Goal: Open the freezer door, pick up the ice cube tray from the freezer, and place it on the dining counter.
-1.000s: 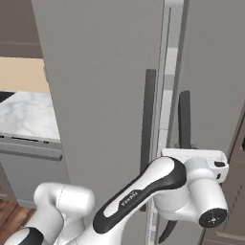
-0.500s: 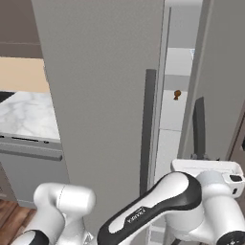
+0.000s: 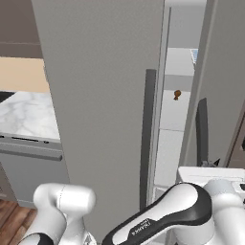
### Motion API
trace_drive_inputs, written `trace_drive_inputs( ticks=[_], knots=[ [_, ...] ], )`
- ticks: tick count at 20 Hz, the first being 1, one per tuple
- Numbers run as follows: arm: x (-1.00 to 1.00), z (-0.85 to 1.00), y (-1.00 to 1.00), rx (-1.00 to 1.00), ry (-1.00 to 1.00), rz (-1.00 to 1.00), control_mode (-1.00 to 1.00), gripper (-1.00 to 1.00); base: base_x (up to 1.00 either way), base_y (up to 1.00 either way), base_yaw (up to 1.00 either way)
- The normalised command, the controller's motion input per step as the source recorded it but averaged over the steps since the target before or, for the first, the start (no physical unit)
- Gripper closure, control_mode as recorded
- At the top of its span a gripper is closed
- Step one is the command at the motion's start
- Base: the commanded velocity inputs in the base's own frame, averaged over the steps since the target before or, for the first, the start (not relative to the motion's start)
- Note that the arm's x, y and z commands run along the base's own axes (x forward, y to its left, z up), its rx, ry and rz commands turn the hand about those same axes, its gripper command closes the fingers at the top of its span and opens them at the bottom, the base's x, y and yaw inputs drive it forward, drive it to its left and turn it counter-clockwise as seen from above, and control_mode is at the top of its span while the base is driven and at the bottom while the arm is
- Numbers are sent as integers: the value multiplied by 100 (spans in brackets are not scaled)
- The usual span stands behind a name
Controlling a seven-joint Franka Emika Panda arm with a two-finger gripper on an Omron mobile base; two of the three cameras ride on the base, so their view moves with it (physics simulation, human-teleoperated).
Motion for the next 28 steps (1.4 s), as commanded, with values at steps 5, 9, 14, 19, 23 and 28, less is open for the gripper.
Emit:
trace_drive_inputs(
  ticks=[5,9,14,19,23,28],
  knots=[
    [-13,0,-9,0,0,0,-100,100,0,0,0],
    [-2,0,-2,0,0,0,-100,-100,0,0,0],
    [0,0,0,0,0,0,-100,-100,0,0,0],
    [-33,0,0,0,-2,-1,-100,-100,0,0,0],
    [-83,6,20,0,-1,-7,-100,-100,0,0,0],
    [-96,3,69,-1,0,-12,-100,-100,0,0,0]
  ],
)
